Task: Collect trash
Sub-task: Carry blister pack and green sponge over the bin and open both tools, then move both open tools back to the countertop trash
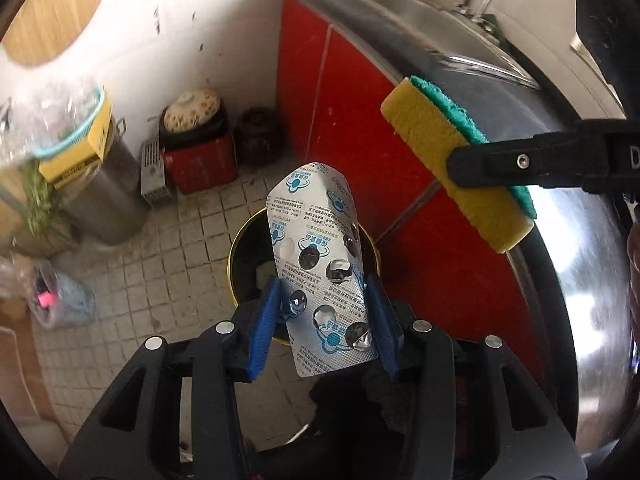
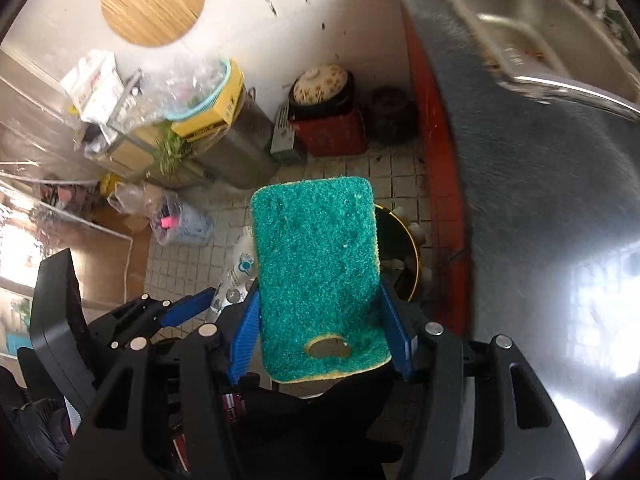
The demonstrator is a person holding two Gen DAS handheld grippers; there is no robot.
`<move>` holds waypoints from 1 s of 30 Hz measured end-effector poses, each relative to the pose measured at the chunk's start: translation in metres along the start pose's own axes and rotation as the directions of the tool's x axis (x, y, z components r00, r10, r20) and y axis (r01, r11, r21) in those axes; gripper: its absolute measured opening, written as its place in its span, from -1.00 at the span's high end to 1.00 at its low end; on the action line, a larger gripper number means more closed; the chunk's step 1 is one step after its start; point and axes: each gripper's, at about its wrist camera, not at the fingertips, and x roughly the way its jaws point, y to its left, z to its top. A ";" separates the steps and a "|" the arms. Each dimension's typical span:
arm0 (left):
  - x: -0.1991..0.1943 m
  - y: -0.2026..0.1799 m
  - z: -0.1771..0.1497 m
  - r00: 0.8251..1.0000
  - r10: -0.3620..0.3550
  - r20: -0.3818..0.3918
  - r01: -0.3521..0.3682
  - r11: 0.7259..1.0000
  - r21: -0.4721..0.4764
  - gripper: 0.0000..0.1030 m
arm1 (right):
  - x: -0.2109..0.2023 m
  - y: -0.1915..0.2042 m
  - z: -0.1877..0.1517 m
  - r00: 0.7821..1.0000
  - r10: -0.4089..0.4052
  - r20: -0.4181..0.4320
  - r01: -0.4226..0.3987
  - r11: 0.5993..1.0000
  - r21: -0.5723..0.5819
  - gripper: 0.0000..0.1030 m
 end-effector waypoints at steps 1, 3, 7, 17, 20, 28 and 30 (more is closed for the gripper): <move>0.009 0.004 0.001 1.000 0.000 -0.009 0.000 1.000 -0.009 0.16 | 0.006 0.000 0.002 1.000 -0.003 -0.006 0.003 1.000 -0.002 -0.06; 0.024 0.011 0.005 1.000 -0.005 -0.015 0.004 1.000 -0.028 0.15 | 0.016 0.002 0.010 1.000 -0.006 -0.020 0.005 1.000 -0.012 -0.06; 0.043 0.023 0.013 1.000 -0.008 -0.017 0.007 0.999 -0.042 0.08 | 0.024 0.003 0.021 1.000 -0.012 -0.022 0.012 1.000 -0.026 -0.12; 0.050 0.031 0.012 1.000 0.005 -0.017 -0.006 0.999 -0.051 -0.41 | 0.018 0.000 0.022 1.000 -0.011 -0.018 0.011 1.000 -0.023 -0.43; 0.041 0.024 0.012 1.000 0.008 -0.007 -0.008 0.999 -0.034 -0.43 | 0.000 0.000 0.015 1.000 -0.016 0.009 0.017 1.000 -0.013 -0.43; -0.007 -0.044 0.030 0.997 0.030 0.075 -0.040 0.990 0.137 -0.81 | -0.123 -0.044 -0.045 0.968 -0.117 0.220 0.086 0.986 0.142 -0.75; -0.019 -0.081 0.036 0.996 -0.020 0.085 0.001 0.976 0.220 -0.81 | -0.167 -0.069 -0.079 0.942 -0.193 0.273 0.132 0.965 0.225 -0.75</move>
